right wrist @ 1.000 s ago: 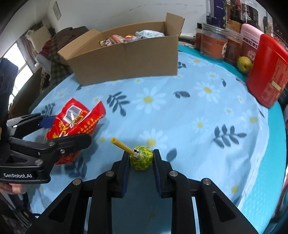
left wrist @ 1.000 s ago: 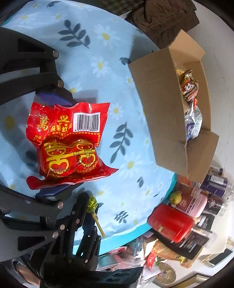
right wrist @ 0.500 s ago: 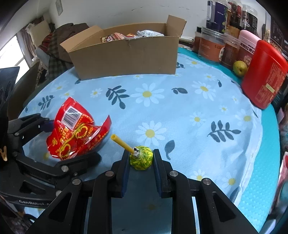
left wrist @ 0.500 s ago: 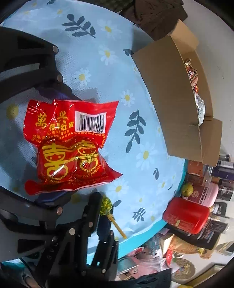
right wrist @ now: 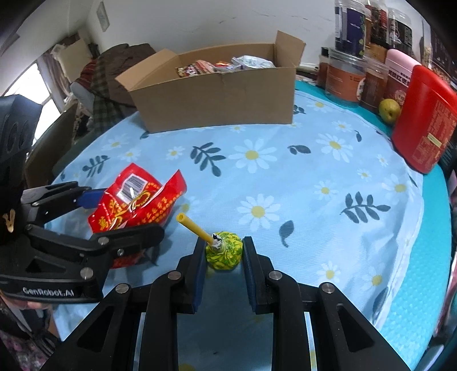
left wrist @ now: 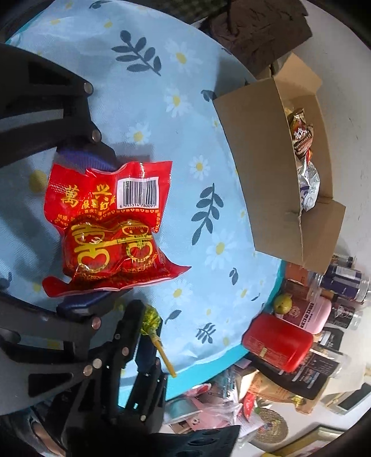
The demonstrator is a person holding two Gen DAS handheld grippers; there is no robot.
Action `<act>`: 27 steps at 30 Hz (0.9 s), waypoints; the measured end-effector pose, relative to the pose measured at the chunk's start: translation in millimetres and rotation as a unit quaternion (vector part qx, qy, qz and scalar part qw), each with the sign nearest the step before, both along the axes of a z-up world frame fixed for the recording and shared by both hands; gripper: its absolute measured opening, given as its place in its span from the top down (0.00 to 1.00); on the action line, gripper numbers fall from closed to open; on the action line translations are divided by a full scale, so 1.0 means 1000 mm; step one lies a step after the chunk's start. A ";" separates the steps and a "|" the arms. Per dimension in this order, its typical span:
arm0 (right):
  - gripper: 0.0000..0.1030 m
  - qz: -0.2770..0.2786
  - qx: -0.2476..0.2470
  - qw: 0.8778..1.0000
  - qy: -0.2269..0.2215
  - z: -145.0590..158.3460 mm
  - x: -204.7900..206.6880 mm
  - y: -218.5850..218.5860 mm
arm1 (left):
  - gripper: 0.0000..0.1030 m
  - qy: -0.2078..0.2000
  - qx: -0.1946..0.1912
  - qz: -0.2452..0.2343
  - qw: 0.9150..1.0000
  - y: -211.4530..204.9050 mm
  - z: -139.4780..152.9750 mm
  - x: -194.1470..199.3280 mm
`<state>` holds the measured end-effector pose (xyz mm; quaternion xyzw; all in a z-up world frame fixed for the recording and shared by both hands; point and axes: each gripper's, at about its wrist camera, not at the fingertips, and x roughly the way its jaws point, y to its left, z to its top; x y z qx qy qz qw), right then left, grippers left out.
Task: Organize snacks
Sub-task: 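Lift the red packet and lollipop over the cardboard box with both tools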
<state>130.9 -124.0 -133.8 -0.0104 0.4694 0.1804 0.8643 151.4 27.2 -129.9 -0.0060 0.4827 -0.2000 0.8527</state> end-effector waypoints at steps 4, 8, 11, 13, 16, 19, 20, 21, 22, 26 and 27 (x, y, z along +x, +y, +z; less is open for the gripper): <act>0.77 0.010 0.006 1.000 -0.005 0.007 -0.004 0.004 | 0.36 -0.010 -0.004 0.009 1.000 0.005 0.007 -0.004; 0.77 0.020 0.012 1.000 -0.014 0.015 -0.007 0.009 | 0.48 -0.010 -0.024 0.013 1.000 0.010 0.016 -0.006; 0.77 0.033 0.022 0.999 -0.019 0.022 -0.008 0.013 | 0.50 -0.021 -0.026 0.016 0.999 0.010 0.021 -0.005; 0.77 0.037 0.020 0.999 -0.023 0.024 -0.007 0.017 | 0.56 -0.019 -0.031 0.018 0.999 0.011 0.023 -0.005; 0.77 0.044 0.019 0.999 -0.027 0.027 -0.006 0.022 | 0.61 -0.021 -0.035 0.024 0.999 0.013 0.024 -0.004; 0.77 0.051 0.025 0.998 -0.025 0.029 -0.003 0.023 | 0.62 -0.020 -0.046 0.027 0.998 0.015 0.028 -0.003; 0.77 0.052 0.026 0.998 -0.025 0.030 -0.002 0.024 | 0.62 -0.021 -0.052 0.027 0.998 0.016 0.030 -0.002; 0.77 0.053 0.026 0.998 -0.026 0.031 -0.001 0.025 | 0.62 -0.023 -0.055 0.027 0.998 0.017 0.033 -0.001; 0.77 0.054 0.026 0.998 -0.029 0.033 -0.001 0.026 | 0.62 -0.030 -0.056 0.026 0.998 0.016 0.037 -0.001; 0.77 0.054 0.028 0.997 -0.046 0.047 0.004 0.028 | 0.62 -0.052 -0.057 0.027 0.997 0.017 0.052 0.003; 0.77 0.055 0.027 0.997 -0.052 0.051 0.006 0.028 | 0.62 -0.058 -0.057 0.027 0.996 0.018 0.056 0.004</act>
